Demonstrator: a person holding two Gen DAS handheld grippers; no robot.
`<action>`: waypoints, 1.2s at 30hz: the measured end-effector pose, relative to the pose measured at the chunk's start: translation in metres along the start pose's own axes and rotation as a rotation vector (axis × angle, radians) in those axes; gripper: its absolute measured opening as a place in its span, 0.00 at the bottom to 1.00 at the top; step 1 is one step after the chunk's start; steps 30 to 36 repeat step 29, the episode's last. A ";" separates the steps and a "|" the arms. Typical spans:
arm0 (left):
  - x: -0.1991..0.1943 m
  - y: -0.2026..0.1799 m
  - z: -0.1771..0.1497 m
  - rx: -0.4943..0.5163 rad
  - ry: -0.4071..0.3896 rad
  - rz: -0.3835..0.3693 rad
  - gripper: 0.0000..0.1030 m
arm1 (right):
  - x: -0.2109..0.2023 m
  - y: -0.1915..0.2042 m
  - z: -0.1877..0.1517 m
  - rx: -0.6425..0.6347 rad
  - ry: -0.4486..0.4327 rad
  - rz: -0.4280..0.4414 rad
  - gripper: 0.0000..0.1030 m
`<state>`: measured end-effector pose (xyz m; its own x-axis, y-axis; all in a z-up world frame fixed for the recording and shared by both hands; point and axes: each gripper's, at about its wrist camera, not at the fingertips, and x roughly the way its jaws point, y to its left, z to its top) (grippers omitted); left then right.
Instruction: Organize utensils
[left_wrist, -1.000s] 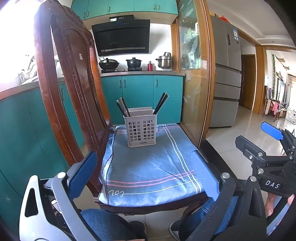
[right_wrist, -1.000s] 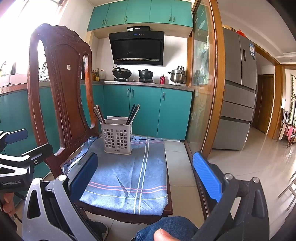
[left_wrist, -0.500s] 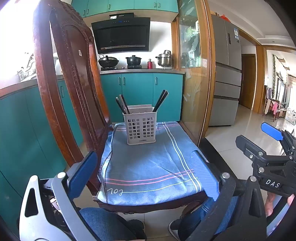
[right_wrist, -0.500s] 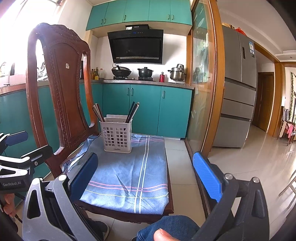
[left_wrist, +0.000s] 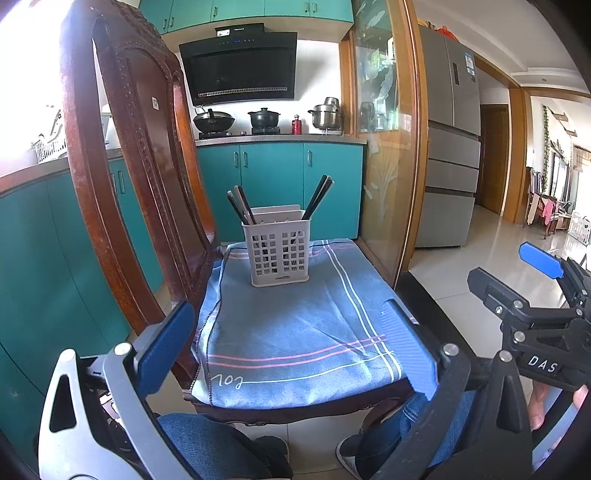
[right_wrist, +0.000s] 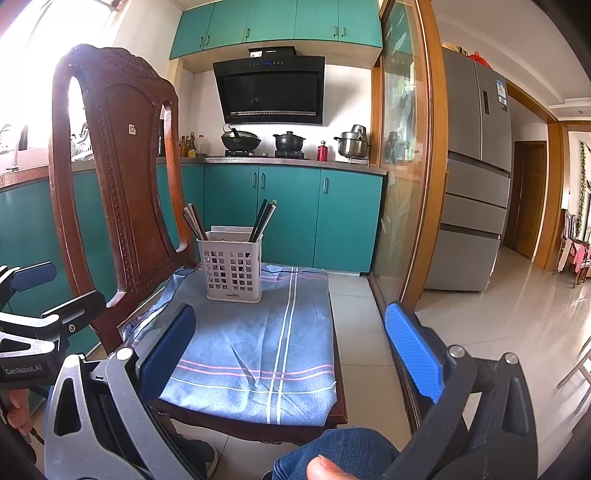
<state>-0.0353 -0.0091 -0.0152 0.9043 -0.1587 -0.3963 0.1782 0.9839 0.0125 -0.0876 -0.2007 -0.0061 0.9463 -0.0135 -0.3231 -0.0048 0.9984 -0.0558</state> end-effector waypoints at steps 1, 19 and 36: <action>0.001 0.000 0.000 0.000 0.002 0.000 0.97 | 0.001 0.000 0.000 0.001 0.001 -0.001 0.97; 0.006 -0.002 -0.004 -0.010 0.018 0.010 0.97 | 0.009 0.008 -0.004 0.007 0.022 -0.006 0.97; 0.019 -0.003 -0.009 -0.023 0.061 0.003 0.97 | 0.016 0.008 -0.007 0.011 0.042 -0.001 0.97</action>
